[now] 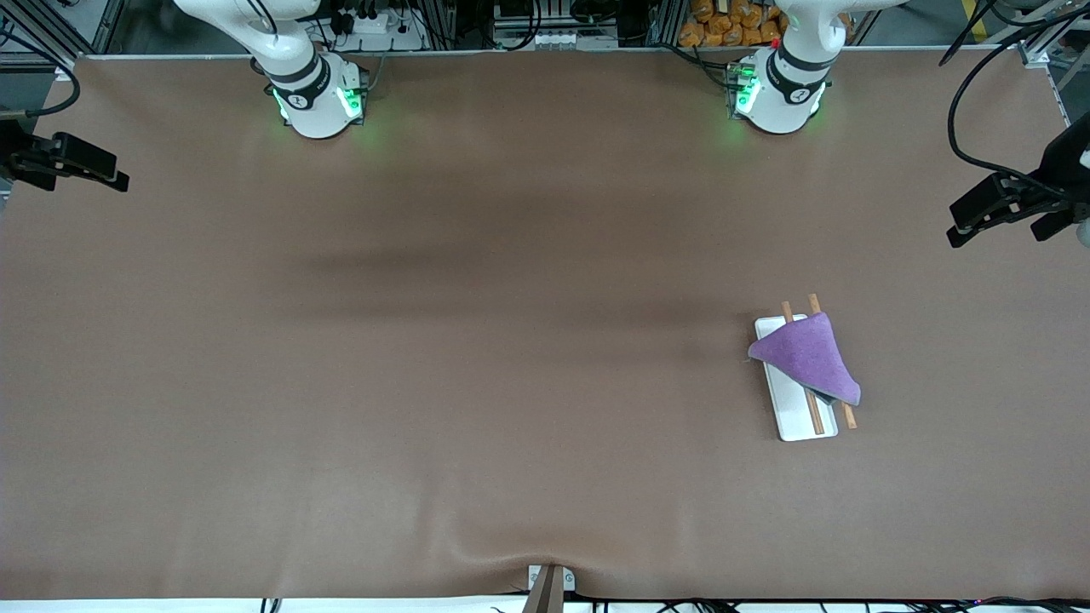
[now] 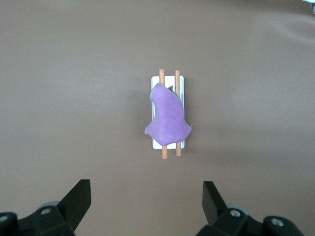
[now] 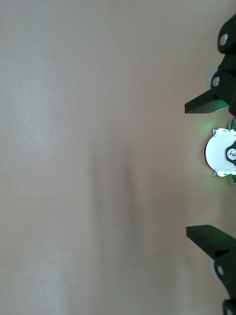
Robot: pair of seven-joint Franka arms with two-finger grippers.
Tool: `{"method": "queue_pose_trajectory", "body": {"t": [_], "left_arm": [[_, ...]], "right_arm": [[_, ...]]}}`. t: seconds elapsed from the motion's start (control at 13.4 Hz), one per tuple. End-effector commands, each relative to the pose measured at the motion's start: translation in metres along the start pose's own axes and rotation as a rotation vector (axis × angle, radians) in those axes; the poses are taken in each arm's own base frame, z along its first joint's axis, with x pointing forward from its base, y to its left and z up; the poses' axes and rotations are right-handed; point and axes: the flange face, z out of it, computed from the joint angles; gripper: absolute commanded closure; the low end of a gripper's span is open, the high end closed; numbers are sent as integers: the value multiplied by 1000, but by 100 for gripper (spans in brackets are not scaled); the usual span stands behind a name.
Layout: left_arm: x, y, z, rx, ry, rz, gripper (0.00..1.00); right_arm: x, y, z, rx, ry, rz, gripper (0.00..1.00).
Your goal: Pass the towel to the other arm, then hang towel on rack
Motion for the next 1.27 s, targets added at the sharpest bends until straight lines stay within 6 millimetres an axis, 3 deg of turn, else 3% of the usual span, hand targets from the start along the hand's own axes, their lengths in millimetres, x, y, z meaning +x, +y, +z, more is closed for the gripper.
{"method": "queue_pose_trajectory", "body": {"t": [0.0,0.37,0.82,1.2], "left_arm": [[-18,-5,-6,23,5,12,0],[-31,-5,-9,29,-24,14,0],[-33,-2,-10,20,-31,39,0],[-37,2,-8,23,-65,45,0]], "right_arm": [[-5,7,-1,4,5,0,0],[-5,0,-1,1,7,-18,0],[-6,-11,-2,-9,11,-40,0],[-7,-10,-4,-17,14,-36,0]]}}
